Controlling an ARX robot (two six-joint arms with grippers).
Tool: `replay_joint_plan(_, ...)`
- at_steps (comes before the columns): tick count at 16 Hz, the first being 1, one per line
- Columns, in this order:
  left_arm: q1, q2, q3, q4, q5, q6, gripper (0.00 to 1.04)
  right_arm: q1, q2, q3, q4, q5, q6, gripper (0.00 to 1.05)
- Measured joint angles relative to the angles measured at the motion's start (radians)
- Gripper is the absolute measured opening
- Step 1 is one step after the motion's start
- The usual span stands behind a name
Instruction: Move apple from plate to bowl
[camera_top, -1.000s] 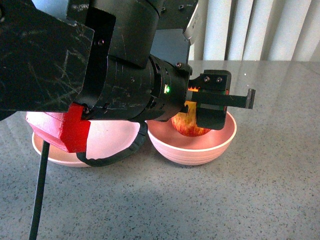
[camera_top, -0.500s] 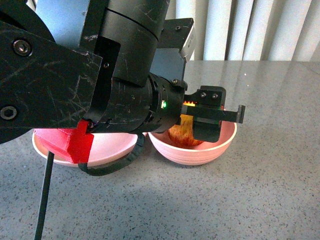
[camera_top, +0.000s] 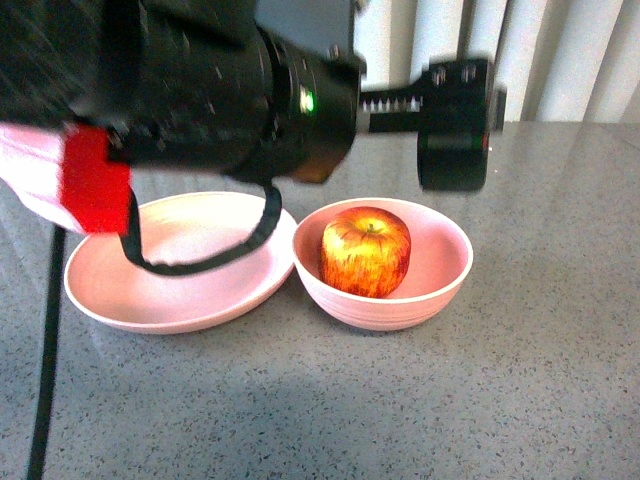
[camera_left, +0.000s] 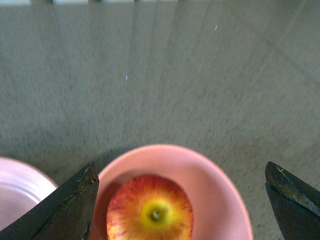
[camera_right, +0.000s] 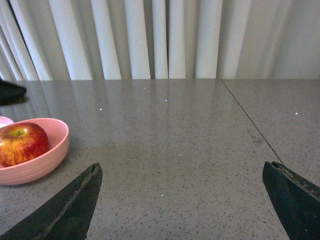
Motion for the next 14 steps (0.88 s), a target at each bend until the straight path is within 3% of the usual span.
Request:
replay_joint_plan(5, 0.068, -0.270, -0.034, 0.066, -0.035, -0.008, 0.98, 0.000, 0.000, 0.000, 0.000, 0.000, 0.000, 0.98)
replay_joint_plan(7, 0.121, -0.428, -0.081, 0.020, -0.025, -0.014, 0.98, 0.000, 0.000, 0.000, 0.000, 0.000, 0.000, 0.98)
replay_joint_plan(8, 0.135, -0.507, -0.099, -0.031, -0.076, 0.020, 0.96, 0.000, 0.000, 0.000, 0.000, 0.000, 0.000, 0.98)
replay_joint_plan(9, 0.156, -0.615, -0.155, -0.097, -0.243, 0.082, 0.84, 0.000, 0.000, 0.000, 0.000, 0.000, 0.000, 0.98)
replay_joint_plan(10, 0.209, -0.724, -0.257, -0.132, -0.288, 0.126, 0.73, 0.000, 0.000, 0.000, 0.000, 0.000, 0.000, 0.98)
replay_joint_plan(11, 0.237, -0.759, -0.293, -0.140, -0.286, 0.134, 0.69, 0.000, 0.000, 0.000, 0.000, 0.000, 0.000, 0.98)
replay_joint_plan(12, 0.324, -0.862, -0.406, -0.127, -0.261, 0.151, 0.57, 0.000, 0.000, 0.000, 0.000, 0.000, 0.000, 0.98)
replay_joint_plan(14, 0.369, -0.967, -0.528, -0.068, -0.199, 0.167, 0.33, 0.000, 0.000, 0.000, 0.000, 0.000, 0.000, 0.98)
